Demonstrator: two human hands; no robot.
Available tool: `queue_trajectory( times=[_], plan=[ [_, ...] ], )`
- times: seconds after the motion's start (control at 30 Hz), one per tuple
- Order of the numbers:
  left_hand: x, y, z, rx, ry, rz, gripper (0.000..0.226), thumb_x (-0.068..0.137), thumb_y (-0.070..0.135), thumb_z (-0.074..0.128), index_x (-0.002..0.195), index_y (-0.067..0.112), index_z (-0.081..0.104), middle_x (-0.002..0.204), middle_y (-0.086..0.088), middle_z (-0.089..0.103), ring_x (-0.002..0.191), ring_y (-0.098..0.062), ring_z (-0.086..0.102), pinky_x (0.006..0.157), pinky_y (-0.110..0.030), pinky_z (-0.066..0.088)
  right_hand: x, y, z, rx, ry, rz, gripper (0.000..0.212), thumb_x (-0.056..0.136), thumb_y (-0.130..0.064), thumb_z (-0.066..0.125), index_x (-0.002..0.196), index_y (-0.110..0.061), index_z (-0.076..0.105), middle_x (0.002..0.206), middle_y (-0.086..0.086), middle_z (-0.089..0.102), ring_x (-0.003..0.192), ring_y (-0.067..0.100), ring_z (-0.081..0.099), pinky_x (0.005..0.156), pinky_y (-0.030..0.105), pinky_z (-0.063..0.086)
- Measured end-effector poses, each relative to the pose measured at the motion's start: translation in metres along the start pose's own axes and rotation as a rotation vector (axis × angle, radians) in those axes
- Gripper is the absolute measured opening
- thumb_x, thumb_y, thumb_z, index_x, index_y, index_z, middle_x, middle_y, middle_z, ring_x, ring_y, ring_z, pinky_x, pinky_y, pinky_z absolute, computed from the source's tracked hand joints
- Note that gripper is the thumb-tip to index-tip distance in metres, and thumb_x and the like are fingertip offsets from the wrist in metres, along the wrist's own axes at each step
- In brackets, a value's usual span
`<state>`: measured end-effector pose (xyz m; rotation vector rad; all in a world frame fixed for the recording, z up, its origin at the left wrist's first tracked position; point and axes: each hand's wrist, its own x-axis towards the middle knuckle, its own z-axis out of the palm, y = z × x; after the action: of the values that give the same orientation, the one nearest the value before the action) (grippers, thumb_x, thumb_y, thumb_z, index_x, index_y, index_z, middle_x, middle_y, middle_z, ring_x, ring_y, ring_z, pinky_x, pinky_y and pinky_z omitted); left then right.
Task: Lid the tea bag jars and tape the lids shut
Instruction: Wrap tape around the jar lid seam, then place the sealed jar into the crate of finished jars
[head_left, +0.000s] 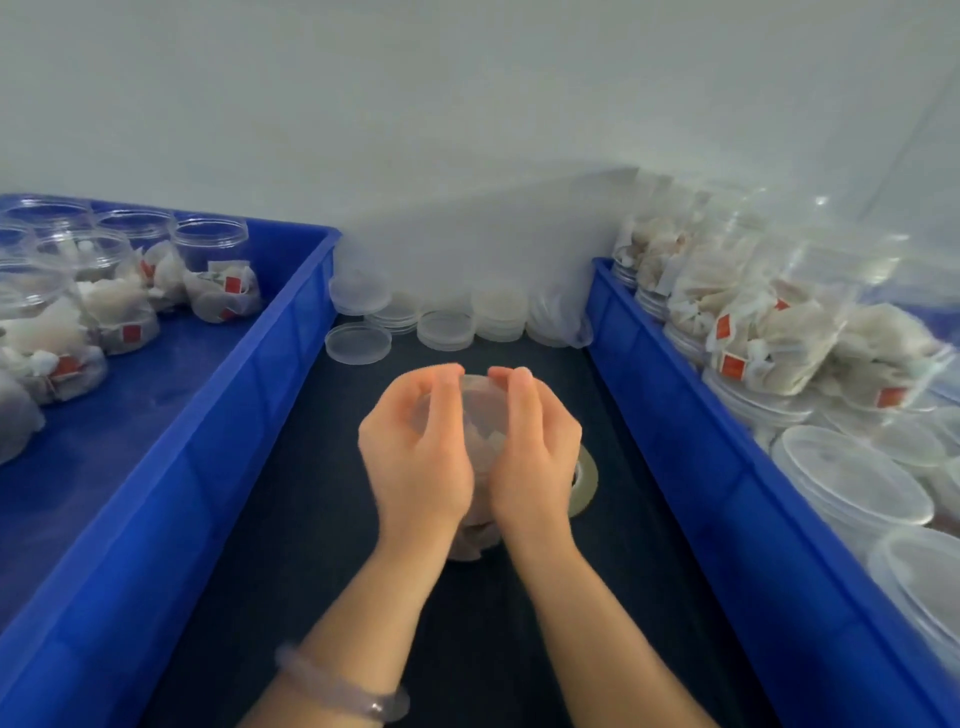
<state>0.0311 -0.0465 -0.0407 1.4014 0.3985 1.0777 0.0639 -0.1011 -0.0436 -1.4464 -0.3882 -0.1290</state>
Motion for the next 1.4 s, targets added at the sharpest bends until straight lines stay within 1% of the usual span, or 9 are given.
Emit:
queue_trajectory(
  times=[0.1,0.27,0.33,0.47,0.77,0.97,1.1,1.23,1.4],
  plan=[
    [-0.007,0.014,0.003,-0.027,-0.041,0.070,0.015,0.091,0.008,0.053,0.089,0.012,0.068,0.086,0.007,0.069,0.085,-0.002,0.064,0.075,-0.012,0.047,-0.005,-0.017,-0.013,-0.021,0.055,-0.042,0.027,0.094,-0.029,0.047,0.103,-0.015,0.068,0.088,-0.009,0.069,0.085,-0.001,0.063,0.075,0.018,0.050],
    [-0.020,0.077,0.014,-0.189,-0.156,0.214,0.017,0.086,0.022,0.053,0.092,0.013,0.067,0.088,0.004,0.071,0.085,-0.008,0.067,0.072,-0.016,0.050,-0.018,-0.079,-0.035,-0.008,0.115,-0.198,0.067,0.076,-0.060,0.049,0.114,-0.008,0.066,0.106,0.000,0.070,0.103,0.011,0.064,0.092,0.034,0.051],
    [-0.029,0.105,0.030,-0.287,-0.205,0.211,0.015,0.085,0.023,0.053,0.087,0.017,0.066,0.085,0.006,0.072,0.082,-0.009,0.068,0.069,-0.017,0.051,-0.017,-0.109,-0.055,0.000,0.170,-0.261,0.060,0.077,-0.056,0.053,0.109,-0.007,0.067,0.103,0.004,0.071,0.101,0.017,0.066,0.089,0.038,0.052],
    [-0.049,0.146,0.075,-0.398,-0.378,0.168,0.014,0.082,0.023,0.054,0.088,0.019,0.066,0.081,0.011,0.070,0.076,-0.002,0.066,0.064,-0.013,0.048,-0.004,-0.159,-0.105,0.004,0.267,-0.365,0.018,0.082,-0.032,0.055,0.078,-0.022,0.069,0.072,-0.007,0.068,0.072,0.003,0.063,0.067,0.018,0.048],
    [-0.008,0.223,0.217,-0.542,-0.618,0.202,0.015,0.081,0.003,0.055,0.087,0.014,0.063,0.080,0.007,0.062,0.072,-0.006,0.057,0.069,-0.017,0.045,0.109,-0.249,-0.183,-0.136,0.477,-0.559,0.026,0.075,-0.018,0.047,0.073,0.008,0.052,0.064,0.001,0.045,0.062,0.012,0.042,0.056,0.029,0.033],
    [0.070,0.213,0.340,-0.436,-0.675,0.149,0.020,0.085,-0.005,0.052,0.094,0.009,0.062,0.091,-0.002,0.061,0.086,-0.017,0.058,0.081,-0.029,0.049,0.247,-0.245,-0.216,-0.234,0.538,-0.394,0.022,0.090,-0.010,0.046,0.084,-0.008,0.067,0.075,-0.001,0.059,0.083,0.021,0.062,0.075,0.034,0.049],
    [0.099,0.181,0.393,-0.354,-0.700,0.120,0.020,0.085,-0.002,0.052,0.089,0.014,0.063,0.083,0.003,0.062,0.075,-0.011,0.060,0.064,-0.016,0.049,0.309,-0.213,-0.235,-0.264,0.528,-0.324,0.030,0.090,-0.010,0.043,0.106,-0.010,0.068,0.099,0.005,0.067,0.100,0.023,0.063,0.087,0.036,0.051],
    [0.114,0.158,0.431,-0.318,-0.729,0.110,0.022,0.086,0.000,0.050,0.086,0.016,0.064,0.078,0.005,0.061,0.056,0.005,0.057,0.048,-0.010,0.044,0.351,-0.190,-0.255,-0.276,0.519,-0.309,0.031,0.087,-0.010,0.043,0.106,-0.011,0.067,0.096,0.003,0.067,0.095,0.020,0.063,0.083,0.033,0.051],
    [0.130,0.128,0.461,0.042,-1.013,0.170,0.037,0.096,0.019,0.047,0.133,0.013,0.048,0.121,0.000,0.053,0.106,-0.012,0.050,0.080,-0.018,0.038,0.386,-0.150,-0.285,-0.322,0.482,-0.249,0.031,0.088,-0.010,0.042,0.108,-0.013,0.066,0.099,0.002,0.065,0.095,0.018,0.060,0.083,0.032,0.049]
  ],
)
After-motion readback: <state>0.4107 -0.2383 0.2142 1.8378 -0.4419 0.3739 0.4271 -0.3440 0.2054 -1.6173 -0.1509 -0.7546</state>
